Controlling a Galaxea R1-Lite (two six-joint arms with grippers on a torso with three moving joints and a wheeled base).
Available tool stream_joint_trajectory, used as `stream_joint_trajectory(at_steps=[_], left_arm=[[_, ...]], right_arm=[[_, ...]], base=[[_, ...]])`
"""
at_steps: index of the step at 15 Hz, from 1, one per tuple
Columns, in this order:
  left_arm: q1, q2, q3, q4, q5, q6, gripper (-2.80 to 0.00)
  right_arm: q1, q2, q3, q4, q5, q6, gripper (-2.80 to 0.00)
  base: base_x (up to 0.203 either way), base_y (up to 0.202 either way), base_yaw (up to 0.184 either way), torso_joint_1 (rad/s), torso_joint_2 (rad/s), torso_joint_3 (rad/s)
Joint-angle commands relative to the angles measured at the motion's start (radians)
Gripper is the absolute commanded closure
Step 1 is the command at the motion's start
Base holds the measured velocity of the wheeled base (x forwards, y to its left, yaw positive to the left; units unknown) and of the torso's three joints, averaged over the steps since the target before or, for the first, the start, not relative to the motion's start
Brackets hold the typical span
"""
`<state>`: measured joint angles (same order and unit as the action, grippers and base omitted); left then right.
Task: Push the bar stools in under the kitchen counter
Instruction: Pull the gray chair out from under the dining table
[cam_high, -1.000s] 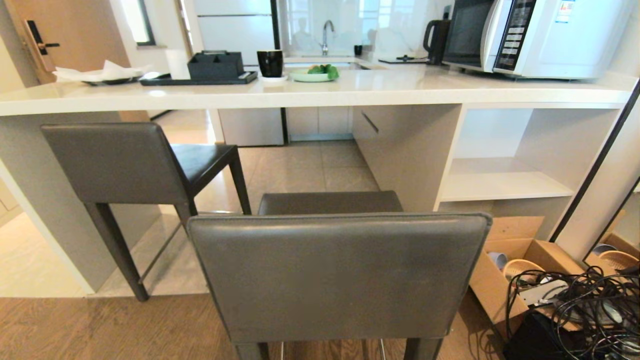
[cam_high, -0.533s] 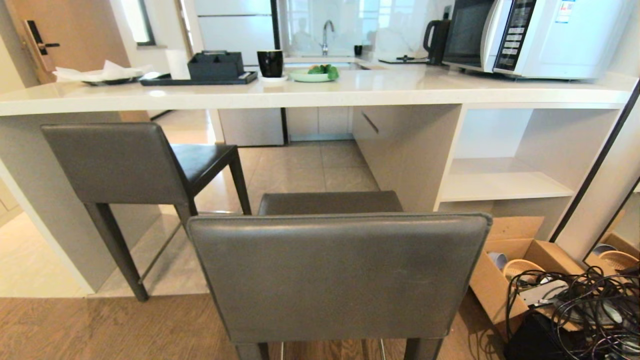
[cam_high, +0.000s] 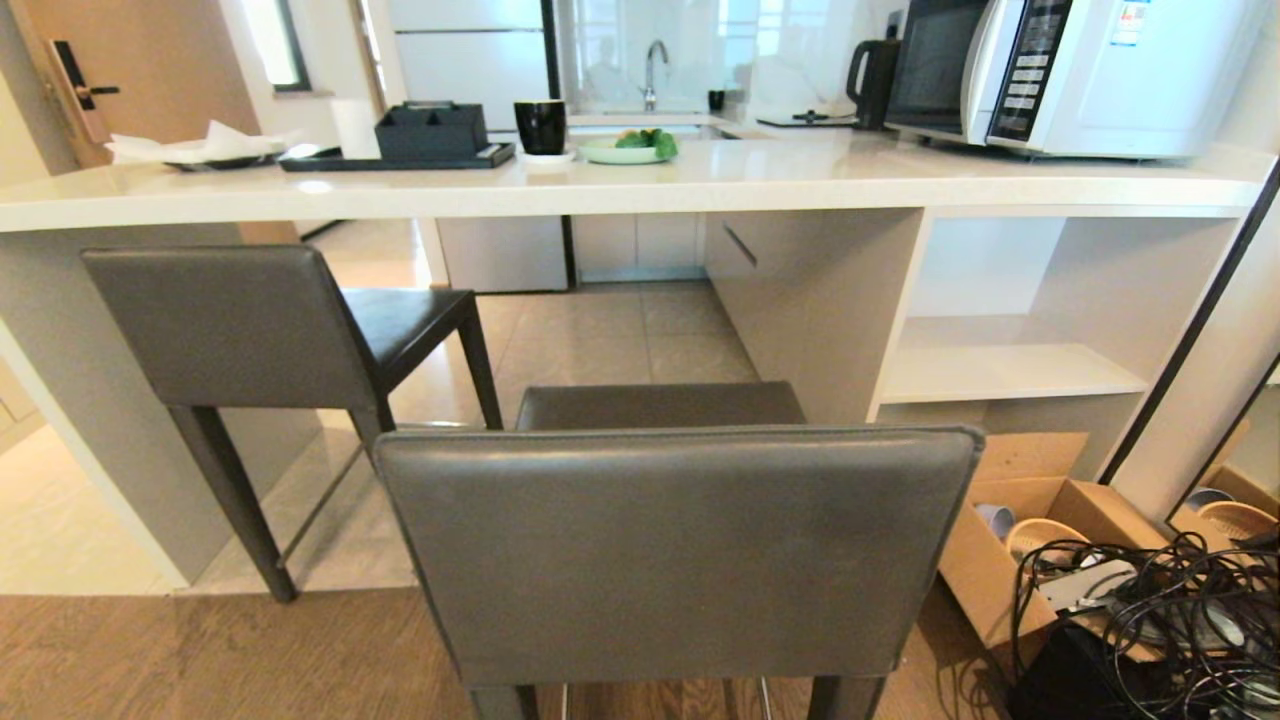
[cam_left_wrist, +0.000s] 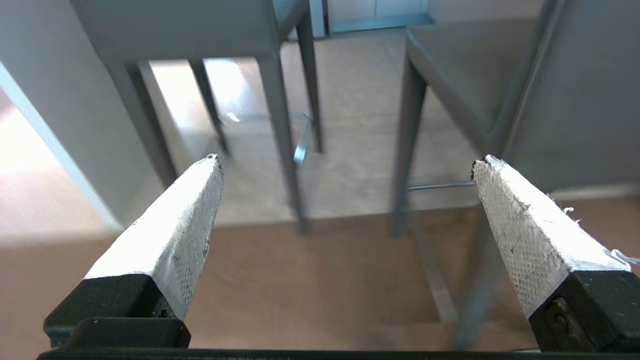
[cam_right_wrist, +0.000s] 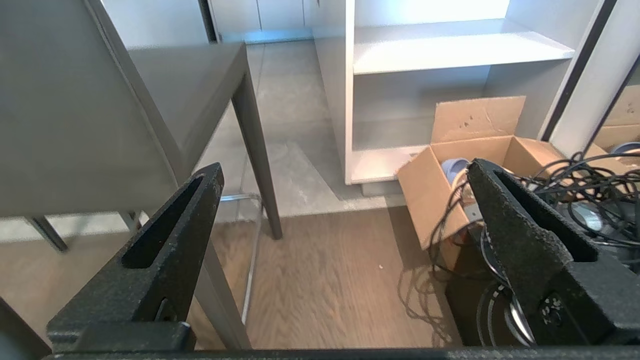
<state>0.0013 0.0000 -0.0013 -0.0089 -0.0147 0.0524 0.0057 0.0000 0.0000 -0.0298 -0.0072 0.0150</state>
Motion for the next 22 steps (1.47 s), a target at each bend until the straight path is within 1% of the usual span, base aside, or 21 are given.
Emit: stream_joint_trajectory(at_steps=[1, 2, 4, 6, 8, 10, 11, 12, 13, 14, 15, 16, 19, 22], left_arm=[[0.000, 0.002, 0.003, 0.013, 0.000, 0.064, -2.80], [0.000, 0.001, 0.002, 0.014, -0.005, 0.091, -2.80], [-0.001, 0.000, 0.003, 0.014, -0.005, 0.084, -2.80], [0.000, 0.002, 0.001, 0.017, -0.031, 0.078, -2.80], [0.000, 0.002, 0.003, 0.012, -0.028, 0.016, -2.80], [0.000, 0.002, 0.002, 0.009, 0.011, -0.047, -2.80], [0.000, 0.002, 0.003, 0.007, 0.013, -0.051, -2.80], [0.002, 0.002, 0.001, 0.010, 0.014, -0.040, -2.80], [0.001, 0.001, 0.001, 0.012, 0.014, 0.000, -2.80], [0.000, 0.002, 0.001, 0.012, 0.012, 0.023, -2.80], [0.000, 0.002, 0.003, 0.012, 0.013, 0.013, -2.80], [0.000, 0.001, 0.003, 0.011, 0.013, 0.000, -2.80], [0.002, 0.002, 0.001, 0.012, 0.012, 0.007, -2.80], [0.002, 0.002, 0.001, 0.012, 0.015, -0.009, -2.80]], right_arm=[[0.000, 0.000, 0.002, 0.008, 0.001, -0.007, -2.80], [0.000, 0.000, 0.002, 0.010, 0.001, -0.004, -2.80], [0.001, 0.000, 0.002, 0.010, 0.002, -0.003, -2.80], [0.002, -0.001, 0.002, 0.010, 0.003, -0.008, -2.80], [0.000, 0.000, 0.002, 0.010, 0.003, -0.001, -2.80], [0.000, 0.000, 0.002, 0.010, 0.003, -0.003, -2.80], [0.002, -0.002, 0.002, 0.010, 0.003, -0.003, -2.80], [0.002, -0.002, 0.002, 0.010, 0.003, -0.003, -2.80], [0.001, -0.002, 0.002, 0.010, 0.009, -0.022, -2.80], [0.001, -0.002, 0.002, 0.022, 0.015, -0.070, -2.80], [0.001, -0.002, 0.002, 0.043, 0.025, -0.123, -2.80], [0.002, -0.002, 0.002, 0.045, 0.036, -0.135, -2.80], [0.002, -0.002, 0.002, 0.045, 0.035, -0.130, -2.80], [0.002, -0.002, 0.002, 0.044, 0.029, -0.115, -2.80]], base=[[0.000, 0.000, 0.000, 0.000, 0.00, 0.000], [0.000, 0.000, 0.000, 0.000, 0.00, 0.000], [0.000, 0.000, 0.000, 0.000, 0.00, 0.000], [0.000, 0.000, 0.000, 0.000, 0.00, 0.000], [0.000, 0.000, 0.000, 0.000, 0.00, 0.000], [0.000, 0.000, 0.000, 0.000, 0.00, 0.000], [0.000, 0.000, 0.000, 0.000, 0.00, 0.000], [0.000, 0.000, 0.000, 0.000, 0.00, 0.000], [0.000, 0.000, 0.000, 0.000, 0.00, 0.000], [0.000, 0.000, 0.000, 0.000, 0.00, 0.000], [0.000, 0.000, 0.000, 0.000, 0.00, 0.000], [0.000, 0.000, 0.000, 0.000, 0.00, 0.000], [0.000, 0.000, 0.000, 0.000, 0.00, 0.000], [0.000, 0.000, 0.000, 0.000, 0.00, 0.000]])
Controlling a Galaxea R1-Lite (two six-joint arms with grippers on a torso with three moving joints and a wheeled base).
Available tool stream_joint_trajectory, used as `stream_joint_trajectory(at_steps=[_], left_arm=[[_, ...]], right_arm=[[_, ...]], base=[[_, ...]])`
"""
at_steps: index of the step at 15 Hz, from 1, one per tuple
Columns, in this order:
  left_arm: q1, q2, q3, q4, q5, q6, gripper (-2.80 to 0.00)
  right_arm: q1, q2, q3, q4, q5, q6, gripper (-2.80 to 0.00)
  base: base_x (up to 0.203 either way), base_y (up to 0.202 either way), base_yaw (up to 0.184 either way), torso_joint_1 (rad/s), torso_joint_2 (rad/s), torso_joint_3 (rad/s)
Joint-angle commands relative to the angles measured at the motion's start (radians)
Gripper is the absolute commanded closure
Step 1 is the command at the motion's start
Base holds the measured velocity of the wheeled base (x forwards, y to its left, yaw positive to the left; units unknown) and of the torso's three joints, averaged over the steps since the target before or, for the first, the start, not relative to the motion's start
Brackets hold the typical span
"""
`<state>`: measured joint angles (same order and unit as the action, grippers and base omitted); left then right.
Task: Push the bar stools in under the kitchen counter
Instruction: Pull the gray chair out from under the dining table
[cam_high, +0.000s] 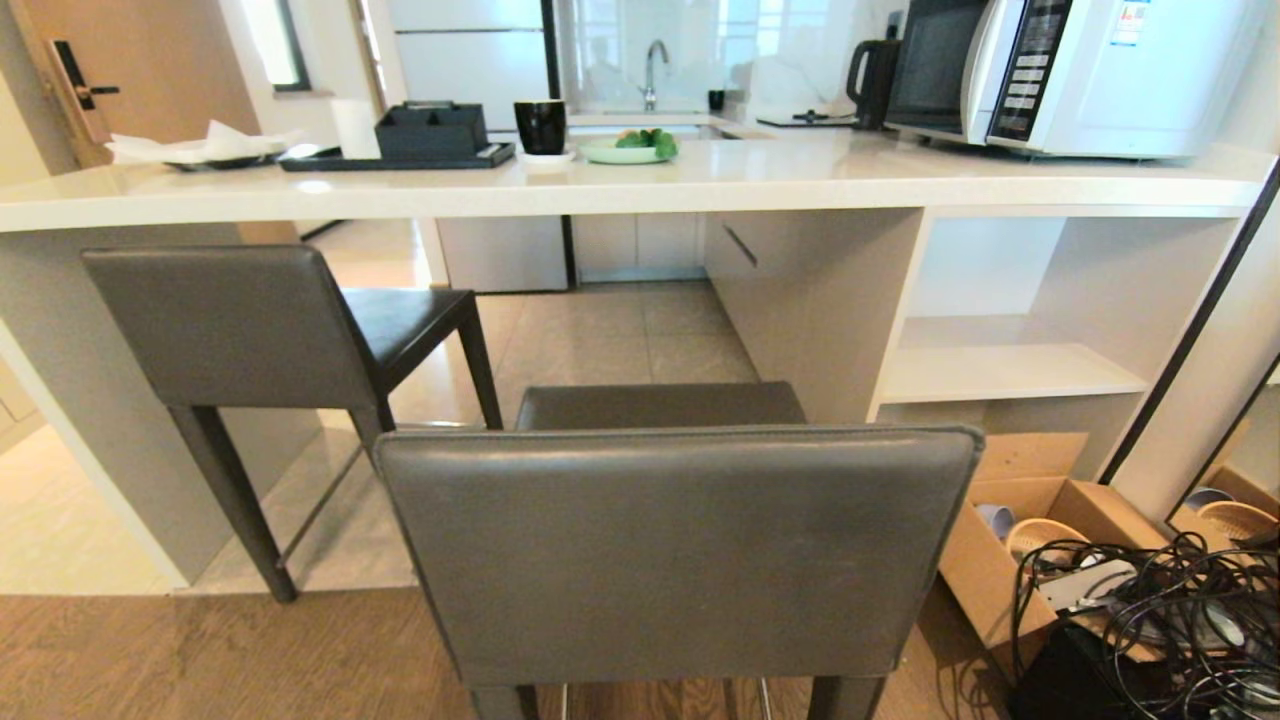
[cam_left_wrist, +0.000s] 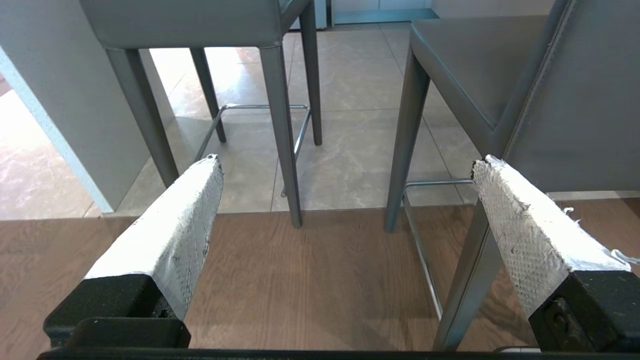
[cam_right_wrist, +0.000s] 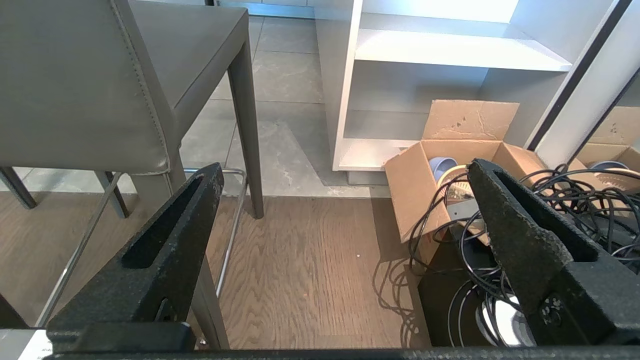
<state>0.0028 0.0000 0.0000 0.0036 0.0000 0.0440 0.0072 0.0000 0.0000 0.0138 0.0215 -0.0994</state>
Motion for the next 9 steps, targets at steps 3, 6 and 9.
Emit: stream_joint_trajectory(at_steps=[3, 6, 9], left_arm=[[0.000, 0.002, 0.002, -0.001, 0.000, 0.001, -2.80], [-0.001, 0.002, 0.002, -0.001, 0.000, -0.001, 0.00], [-0.001, 0.002, 0.002, -0.004, -0.002, -0.035, 0.00]], right_arm=[[0.000, 0.000, 0.002, 0.000, 0.000, 0.000, -2.80], [0.000, -0.002, 0.002, 0.000, 0.000, -0.002, 0.00], [0.000, -0.002, 0.002, -0.002, -0.005, 0.029, 0.00]], base=[[0.000, 0.000, 0.000, 0.000, 0.00, 0.000], [0.000, 0.000, 0.000, 0.000, 0.00, 0.000], [0.000, 0.000, 0.000, 0.000, 0.00, 0.000]])
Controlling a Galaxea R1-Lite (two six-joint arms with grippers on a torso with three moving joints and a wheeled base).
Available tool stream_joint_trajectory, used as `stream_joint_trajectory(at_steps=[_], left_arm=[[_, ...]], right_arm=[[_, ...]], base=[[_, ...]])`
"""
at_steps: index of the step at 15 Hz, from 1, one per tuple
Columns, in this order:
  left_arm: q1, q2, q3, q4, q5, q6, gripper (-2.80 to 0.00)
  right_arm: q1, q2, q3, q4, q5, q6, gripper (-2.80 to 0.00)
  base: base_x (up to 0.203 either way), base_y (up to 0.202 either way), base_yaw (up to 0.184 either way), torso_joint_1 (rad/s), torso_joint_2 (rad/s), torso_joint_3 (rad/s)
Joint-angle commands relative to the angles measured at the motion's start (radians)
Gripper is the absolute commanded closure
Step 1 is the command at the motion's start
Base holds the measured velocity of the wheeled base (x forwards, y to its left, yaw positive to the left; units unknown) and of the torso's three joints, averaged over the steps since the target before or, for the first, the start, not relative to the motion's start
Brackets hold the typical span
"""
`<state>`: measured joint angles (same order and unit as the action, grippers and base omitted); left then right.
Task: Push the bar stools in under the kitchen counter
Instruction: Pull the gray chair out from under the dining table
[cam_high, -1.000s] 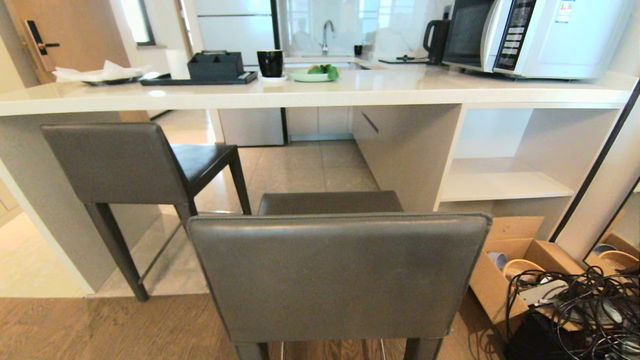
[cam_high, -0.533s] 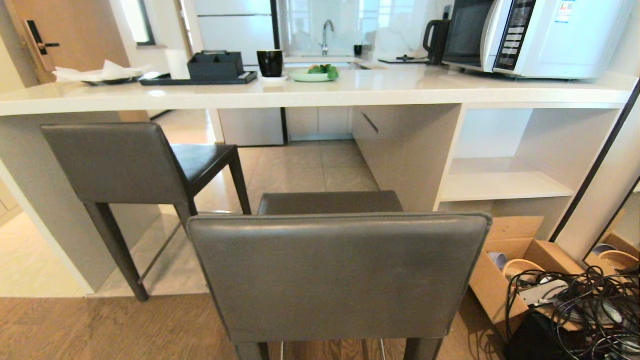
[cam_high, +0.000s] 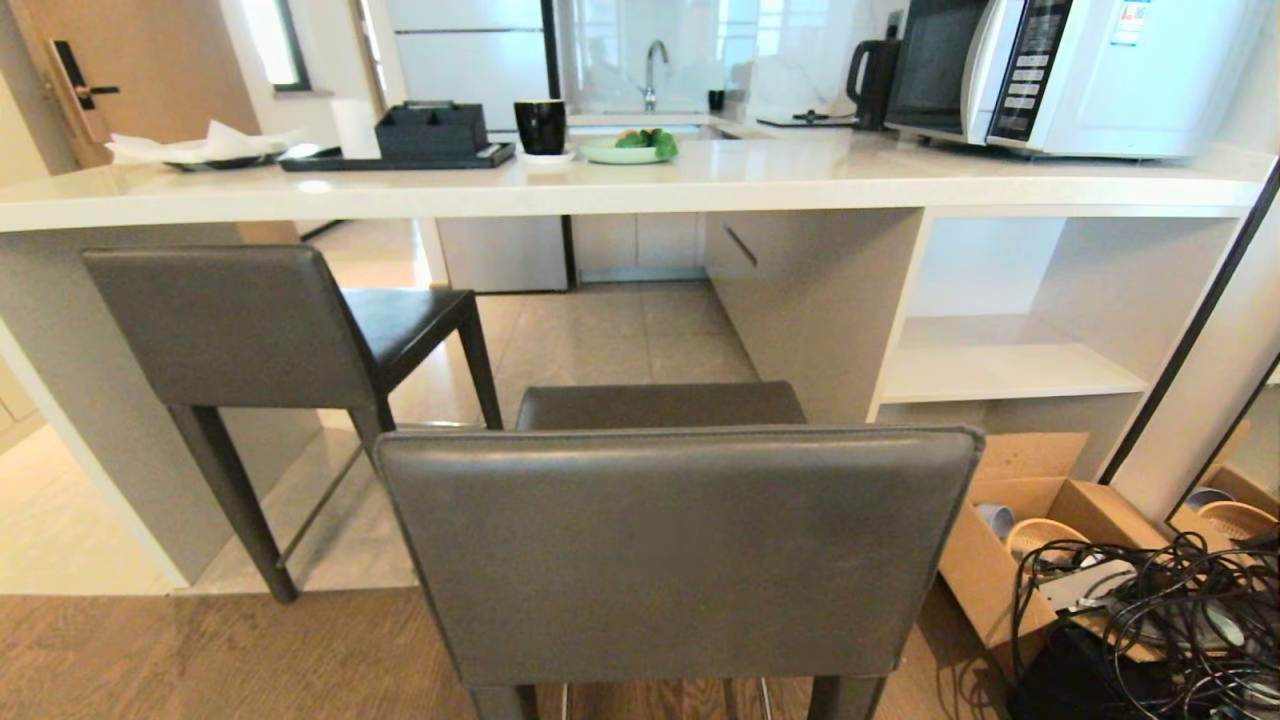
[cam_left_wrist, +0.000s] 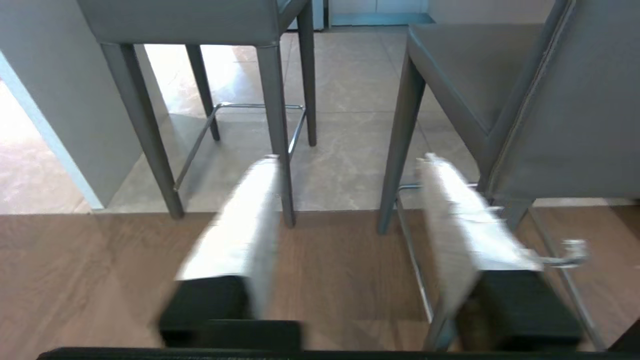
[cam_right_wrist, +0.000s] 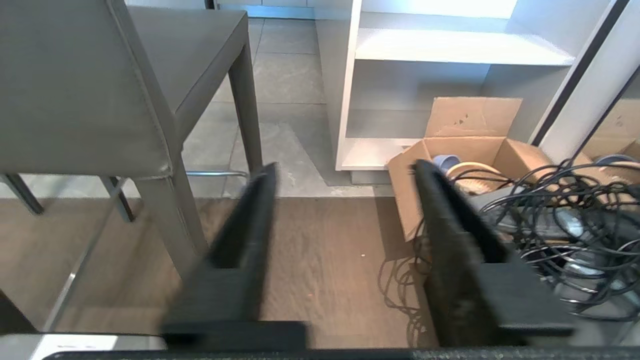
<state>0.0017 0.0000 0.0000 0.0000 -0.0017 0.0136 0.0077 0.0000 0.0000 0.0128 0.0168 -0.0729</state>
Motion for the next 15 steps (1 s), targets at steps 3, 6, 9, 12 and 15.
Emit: stream_joint_trajectory(at_steps=[3, 6, 9, 12, 15], left_arm=[[0.000, 0.002, 0.002, 0.000, 0.000, -0.004, 0.00], [0.000, 0.002, 0.002, 0.000, 0.000, -0.004, 0.00], [0.001, 0.002, 0.002, 0.000, 0.003, -0.006, 0.00], [-0.002, 0.000, 0.002, -0.001, 0.001, -0.010, 0.00], [0.000, 0.001, 0.002, -0.002, 0.000, -0.012, 0.00]], right_arm=[[0.000, -0.002, 0.002, 0.000, -0.001, 0.005, 0.00], [0.000, -0.002, 0.002, 0.000, 0.000, 0.005, 0.00], [0.000, -0.002, 0.002, 0.000, -0.003, 0.018, 0.00], [-0.002, 0.000, 0.002, -0.005, -0.015, 0.073, 0.00], [-0.002, 0.000, 0.002, -0.007, -0.015, 0.073, 0.00]], base=[[0.000, 0.000, 0.000, 0.000, 0.00, 0.000], [0.000, 0.000, 0.000, 0.000, 0.00, 0.000], [0.000, 0.000, 0.000, 0.000, 0.00, 0.000], [0.000, 0.000, 0.000, 0.000, 0.00, 0.000], [0.000, 0.000, 0.000, 0.000, 0.00, 0.000]])
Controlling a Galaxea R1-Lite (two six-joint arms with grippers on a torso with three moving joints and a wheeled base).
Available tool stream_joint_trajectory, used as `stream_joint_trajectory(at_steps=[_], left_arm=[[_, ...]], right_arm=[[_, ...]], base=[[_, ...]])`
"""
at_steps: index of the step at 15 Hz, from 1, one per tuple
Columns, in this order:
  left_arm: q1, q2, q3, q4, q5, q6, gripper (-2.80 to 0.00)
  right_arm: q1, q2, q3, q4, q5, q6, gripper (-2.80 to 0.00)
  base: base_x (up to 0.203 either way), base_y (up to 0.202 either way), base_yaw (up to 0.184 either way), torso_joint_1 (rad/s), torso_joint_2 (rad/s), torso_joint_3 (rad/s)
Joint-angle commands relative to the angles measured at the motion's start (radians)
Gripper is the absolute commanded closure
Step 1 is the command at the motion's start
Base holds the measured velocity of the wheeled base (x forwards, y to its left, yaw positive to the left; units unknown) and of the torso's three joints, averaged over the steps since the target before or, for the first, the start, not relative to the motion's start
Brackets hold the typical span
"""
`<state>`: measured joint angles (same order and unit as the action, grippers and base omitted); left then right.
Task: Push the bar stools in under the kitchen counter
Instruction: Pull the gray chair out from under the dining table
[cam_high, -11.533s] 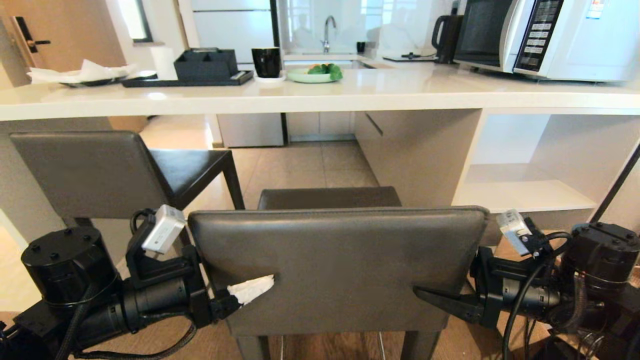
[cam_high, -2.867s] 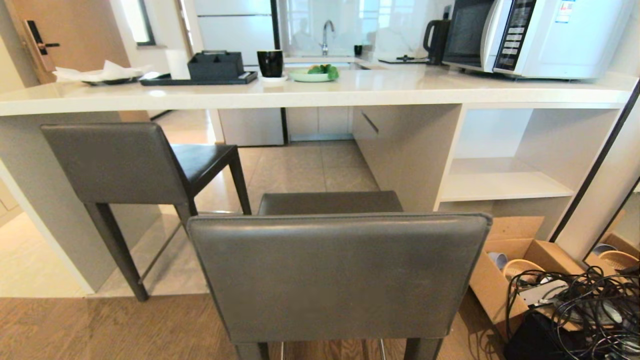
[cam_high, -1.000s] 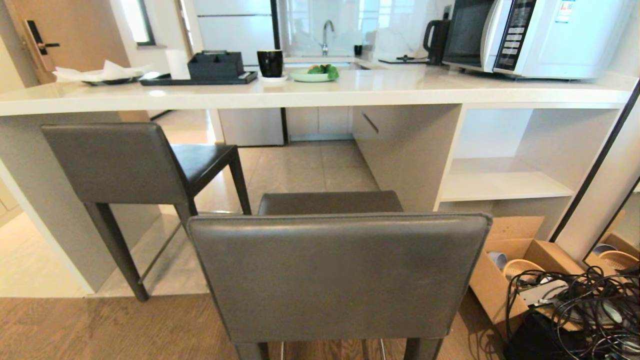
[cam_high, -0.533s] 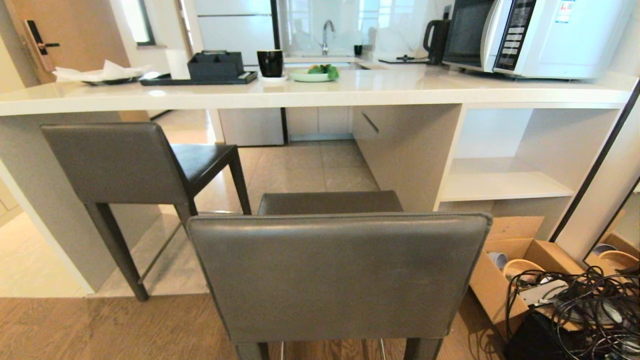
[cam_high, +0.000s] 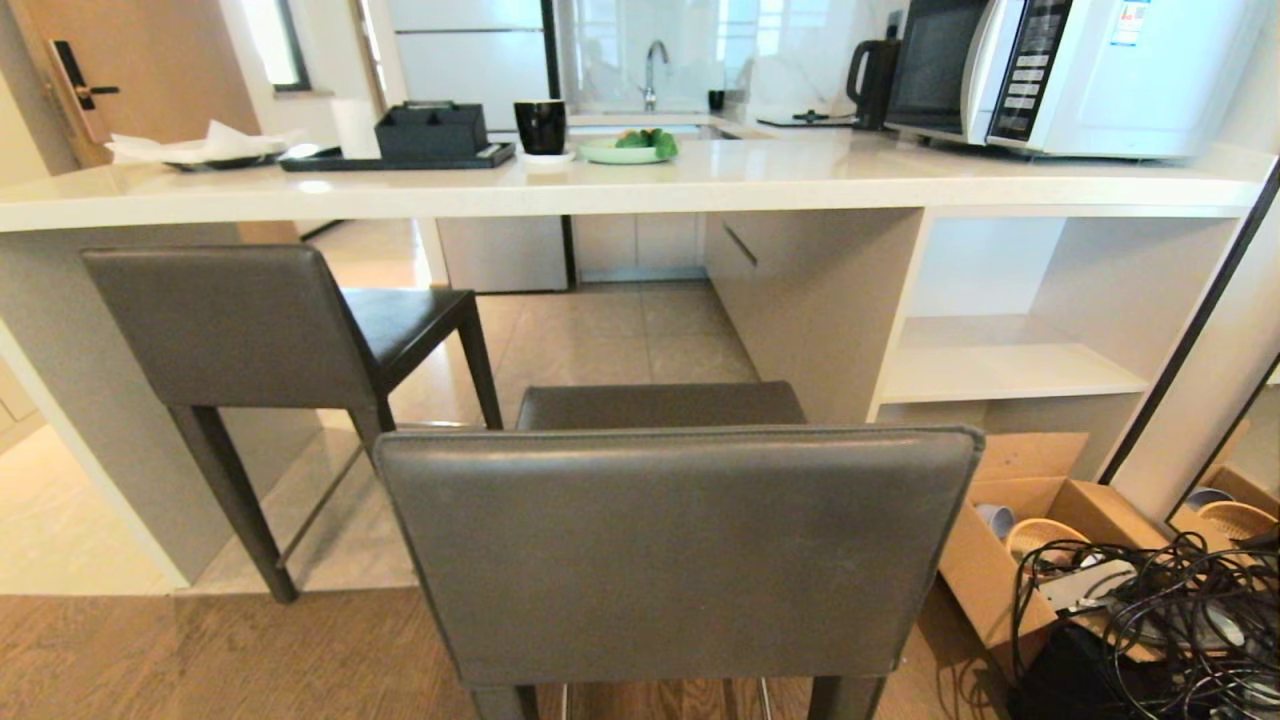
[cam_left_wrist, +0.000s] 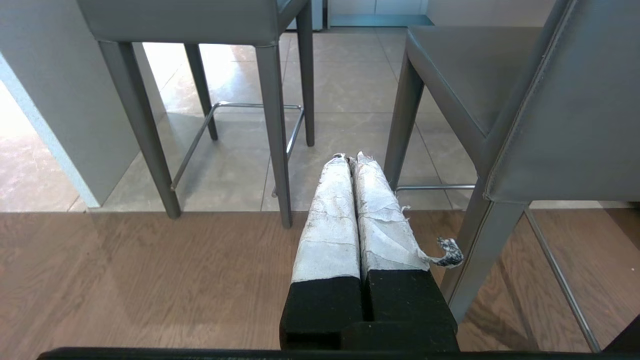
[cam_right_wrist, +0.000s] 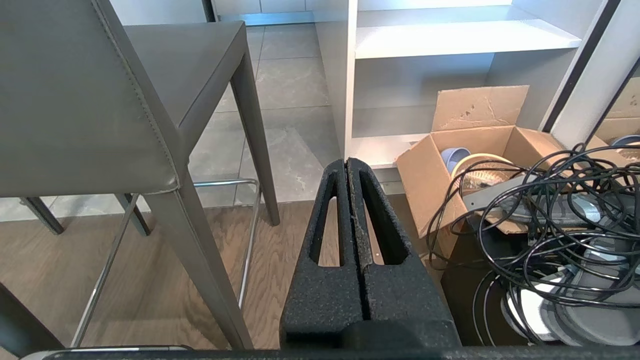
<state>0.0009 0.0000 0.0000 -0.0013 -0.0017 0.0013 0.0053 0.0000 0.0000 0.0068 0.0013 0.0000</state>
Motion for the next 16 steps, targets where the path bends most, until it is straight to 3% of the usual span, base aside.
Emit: stream_joint_trajectory(at_steps=[1, 16], left_arm=[[0.001, 0.000, 0.002, 0.000, 0.000, 0.000, 0.00], [0.001, 0.000, 0.002, -0.002, 0.000, 0.000, 0.00]], right_arm=[[0.001, -0.001, 0.002, -0.001, 0.000, -0.002, 0.00], [0.001, 0.000, 0.002, -0.001, 0.000, 0.002, 0.00]], base=[[0.000, 0.000, 0.000, 0.000, 0.00, 0.000], [0.000, 0.000, 0.000, 0.000, 0.00, 0.000]])
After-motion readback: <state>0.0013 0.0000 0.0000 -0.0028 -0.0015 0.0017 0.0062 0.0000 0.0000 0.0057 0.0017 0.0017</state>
